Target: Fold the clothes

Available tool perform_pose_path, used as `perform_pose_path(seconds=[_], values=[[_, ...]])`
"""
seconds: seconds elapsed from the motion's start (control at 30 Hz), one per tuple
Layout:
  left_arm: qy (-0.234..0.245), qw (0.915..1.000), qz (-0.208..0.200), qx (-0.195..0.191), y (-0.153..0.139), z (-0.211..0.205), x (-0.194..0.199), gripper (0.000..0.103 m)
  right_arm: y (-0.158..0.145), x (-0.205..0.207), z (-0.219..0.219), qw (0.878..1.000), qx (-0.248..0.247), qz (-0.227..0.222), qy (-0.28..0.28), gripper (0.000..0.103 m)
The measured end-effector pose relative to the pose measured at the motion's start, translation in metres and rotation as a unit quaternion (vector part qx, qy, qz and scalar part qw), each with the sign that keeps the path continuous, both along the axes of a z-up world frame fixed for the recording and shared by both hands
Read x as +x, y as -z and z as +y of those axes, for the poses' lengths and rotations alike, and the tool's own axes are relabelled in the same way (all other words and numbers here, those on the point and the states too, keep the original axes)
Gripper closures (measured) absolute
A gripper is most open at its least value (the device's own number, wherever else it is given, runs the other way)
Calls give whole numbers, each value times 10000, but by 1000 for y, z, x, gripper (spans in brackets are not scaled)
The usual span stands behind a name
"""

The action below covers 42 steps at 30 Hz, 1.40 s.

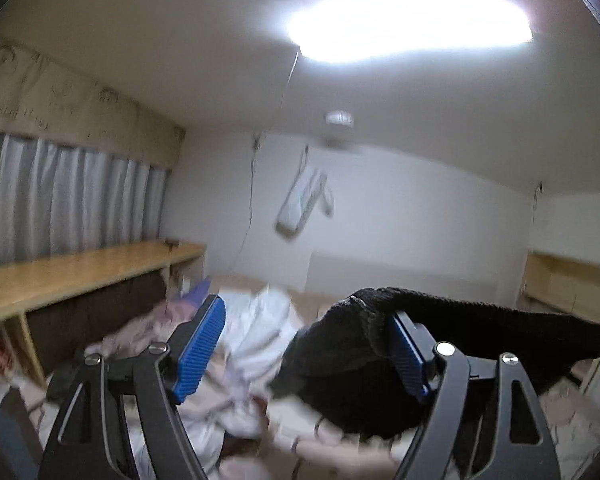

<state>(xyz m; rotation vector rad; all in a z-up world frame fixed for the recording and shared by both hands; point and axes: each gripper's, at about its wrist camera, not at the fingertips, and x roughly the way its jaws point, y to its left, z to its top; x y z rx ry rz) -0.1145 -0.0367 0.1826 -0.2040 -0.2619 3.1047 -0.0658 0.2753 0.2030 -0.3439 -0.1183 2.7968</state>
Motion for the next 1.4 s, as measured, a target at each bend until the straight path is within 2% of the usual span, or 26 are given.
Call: perform_pose_path(seconds=[0.1,0.17,0.2,0.27,0.33,0.4,0.43,0.5,0.6,0.7,0.77,0.9,1.0,1.07,1.13,1.23,1.4], values=[[-68,9959,-905,-5,93,2,19,23,69,10,4,9973,-201,-706,32,35],[-111,9849,-1713,239,161,0,26,24,131,16,10,9887,-491,-1411,77,35],[-168,9746,-2198,384,199,-1,30,24,163,18,13,9820,-637,-1773,127,35],[-329,9474,-3120,631,271,-2,37,24,229,25,15,9640,-820,-2519,244,35],[-508,9223,-3785,593,329,1,49,26,291,32,13,9420,-876,-3223,339,35],[-609,9060,-4173,347,367,7,61,26,340,41,11,9192,-907,-3809,413,35],[-641,9022,-4258,247,379,10,67,26,356,44,10,9110,-930,-3995,434,36],[-688,8994,-4316,103,389,12,75,25,365,48,11,9048,-984,-4119,443,35],[-702,8989,-4324,30,390,11,81,25,378,54,11,8951,-1064,-4305,457,35],[-725,9056,-4178,-49,383,9,87,25,390,59,12,8861,-1126,-4470,473,35],[-730,9099,-4083,-64,376,5,90,25,389,63,10,8878,-1053,-4452,504,36],[-735,9179,-3900,-71,361,5,116,25,387,79,14,8829,-1266,-4489,544,35],[-659,9191,-3883,-141,352,4,141,25,383,96,17,8796,-1355,-4536,474,35],[-607,9162,-3959,-156,349,4,157,25,376,113,16,8773,-1404,-4573,388,35],[-587,9114,-4059,-335,351,9,168,25,372,128,15,8738,-1440,-4634,323,35],[-566,9057,-4128,-781,359,27,169,24,381,136,10,8660,-1196,-4838,405,26],[-399,8733,-4623,-1486,388,56,147,24,401,128,-5,8566,-588,-5102,493,26]])
